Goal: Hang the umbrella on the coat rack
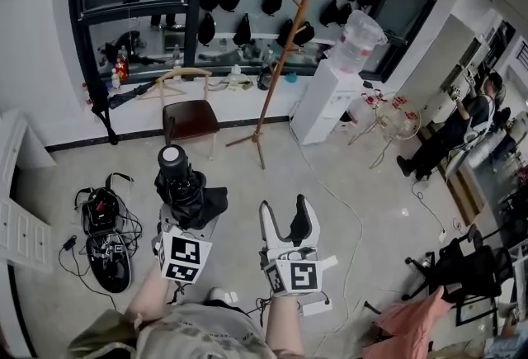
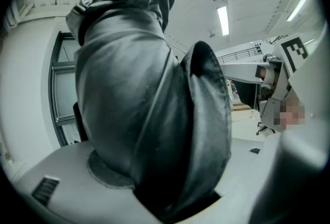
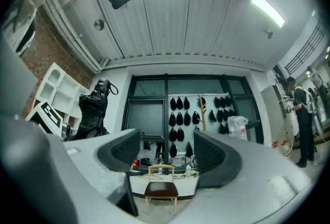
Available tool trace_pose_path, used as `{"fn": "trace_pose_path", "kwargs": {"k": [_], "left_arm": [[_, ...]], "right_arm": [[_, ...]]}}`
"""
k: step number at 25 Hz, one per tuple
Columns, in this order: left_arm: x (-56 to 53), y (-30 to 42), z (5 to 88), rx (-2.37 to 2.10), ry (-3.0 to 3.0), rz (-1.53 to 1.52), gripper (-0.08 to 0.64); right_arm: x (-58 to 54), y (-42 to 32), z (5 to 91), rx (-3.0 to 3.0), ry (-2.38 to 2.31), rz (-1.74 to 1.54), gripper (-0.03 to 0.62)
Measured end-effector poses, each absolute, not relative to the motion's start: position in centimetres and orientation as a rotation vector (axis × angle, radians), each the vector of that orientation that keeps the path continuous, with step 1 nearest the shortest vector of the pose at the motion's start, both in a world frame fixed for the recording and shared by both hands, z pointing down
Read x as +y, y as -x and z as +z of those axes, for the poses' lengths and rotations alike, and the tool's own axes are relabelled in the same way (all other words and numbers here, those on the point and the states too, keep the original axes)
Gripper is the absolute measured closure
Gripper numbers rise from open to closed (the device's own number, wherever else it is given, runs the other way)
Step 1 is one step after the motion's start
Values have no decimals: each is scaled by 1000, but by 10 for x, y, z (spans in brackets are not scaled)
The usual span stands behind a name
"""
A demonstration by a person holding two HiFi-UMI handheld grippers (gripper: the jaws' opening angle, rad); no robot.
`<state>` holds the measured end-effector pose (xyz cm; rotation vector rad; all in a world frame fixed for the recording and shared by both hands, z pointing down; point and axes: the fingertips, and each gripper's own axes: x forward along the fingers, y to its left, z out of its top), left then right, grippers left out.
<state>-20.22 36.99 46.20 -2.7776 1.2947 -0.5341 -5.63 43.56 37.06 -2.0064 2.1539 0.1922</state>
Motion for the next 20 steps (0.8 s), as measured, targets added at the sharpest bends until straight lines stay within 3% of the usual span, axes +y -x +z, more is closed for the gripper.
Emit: {"fn": "trace_pose_path", "kwargs": {"k": [10,20], "left_arm": [[358,159,470,1331,2779,-562,232],[324,161,487,1281,2783,-626,232]], "right_arm": [[418,6,378,2181,2015,187,275],[382,8,396,2190,2028,137,275]]}}
